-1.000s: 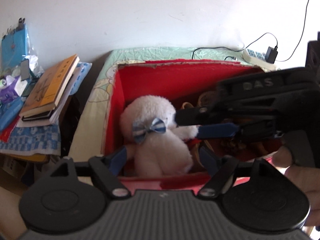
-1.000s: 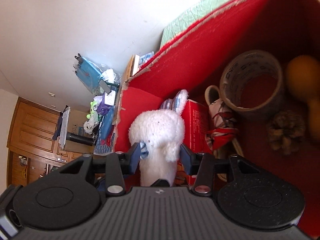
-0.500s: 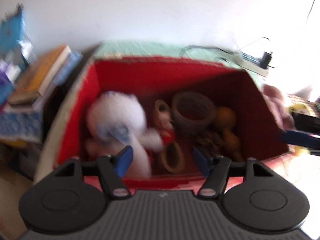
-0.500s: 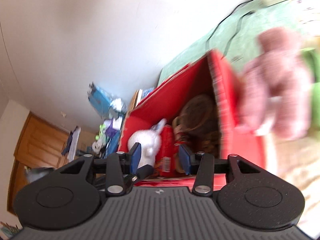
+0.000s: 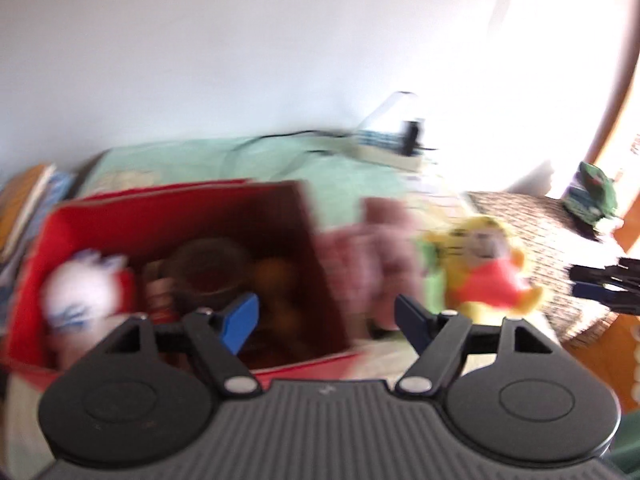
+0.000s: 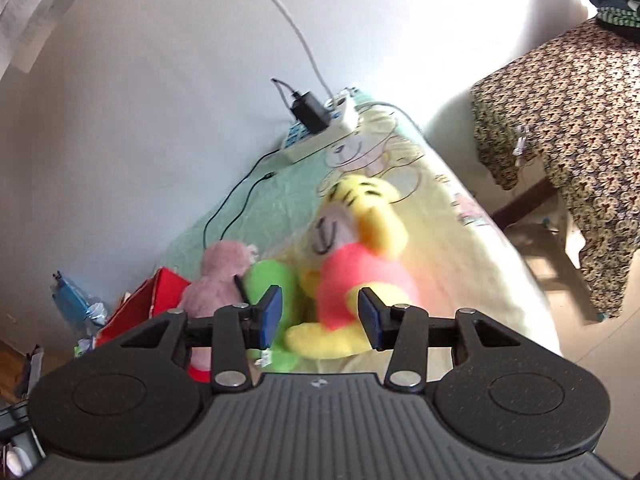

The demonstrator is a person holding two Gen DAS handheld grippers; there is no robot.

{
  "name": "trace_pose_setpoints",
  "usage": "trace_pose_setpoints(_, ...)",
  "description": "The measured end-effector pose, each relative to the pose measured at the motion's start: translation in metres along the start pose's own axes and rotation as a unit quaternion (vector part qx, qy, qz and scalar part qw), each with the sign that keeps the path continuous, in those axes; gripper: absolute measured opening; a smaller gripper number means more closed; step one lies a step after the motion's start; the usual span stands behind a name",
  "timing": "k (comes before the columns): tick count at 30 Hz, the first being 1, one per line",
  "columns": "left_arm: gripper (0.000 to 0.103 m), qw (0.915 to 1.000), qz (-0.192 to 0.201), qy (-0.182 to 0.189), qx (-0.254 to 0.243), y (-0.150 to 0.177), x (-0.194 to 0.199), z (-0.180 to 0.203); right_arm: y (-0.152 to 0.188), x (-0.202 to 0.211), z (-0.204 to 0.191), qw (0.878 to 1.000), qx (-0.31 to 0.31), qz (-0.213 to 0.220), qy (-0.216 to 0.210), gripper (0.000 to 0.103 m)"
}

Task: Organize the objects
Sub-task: 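Move the right gripper to the yellow tiger plush with pink body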

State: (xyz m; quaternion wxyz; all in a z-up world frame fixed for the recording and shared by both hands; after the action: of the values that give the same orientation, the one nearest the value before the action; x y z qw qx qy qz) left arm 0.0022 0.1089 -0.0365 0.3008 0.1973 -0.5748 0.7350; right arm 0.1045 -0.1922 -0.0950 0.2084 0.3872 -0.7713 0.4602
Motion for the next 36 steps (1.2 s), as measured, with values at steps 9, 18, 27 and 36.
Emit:
trace_pose_setpoints(9, 0.079, 0.9936, -0.084, 0.071, -0.027, 0.003, -0.088, 0.108, -0.019, -0.007, 0.036, 1.000, 0.001, -0.018, -0.002, 0.052)
trace_pose_setpoints(18, 0.081, 0.9907, -0.127, 0.037, -0.033, 0.007, -0.131, 0.134, -0.022, -0.019, 0.052, 0.999, -0.008, -0.044, -0.009, 0.052)
trace_pose_setpoints(27, 0.084, 0.9884, -0.139, 0.004, -0.062, 0.007, -0.151, 0.139, -0.024, -0.038, 0.044, 0.997, -0.001, -0.067, -0.025, 0.053)
trace_pose_setpoints(36, 0.085, 0.9863, -0.157, 0.000, -0.052, 0.011, -0.166, 0.130, -0.024, -0.051, 0.034, 0.996, 0.005, -0.085, -0.035, 0.053)
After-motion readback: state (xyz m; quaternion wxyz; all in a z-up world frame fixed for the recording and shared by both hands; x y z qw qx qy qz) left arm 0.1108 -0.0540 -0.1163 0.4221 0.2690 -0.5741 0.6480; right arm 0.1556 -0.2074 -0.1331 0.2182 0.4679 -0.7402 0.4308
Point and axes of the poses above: each gripper's, at about its wrist camera, not at the fingertips, and x roughly against the way its jaws point, z to its right, y to its underside, the point moved 6 cm from there along -x, roughly the way its jaws point, and after that the axes turned 10 degrees about y, right-handed, at the moved point
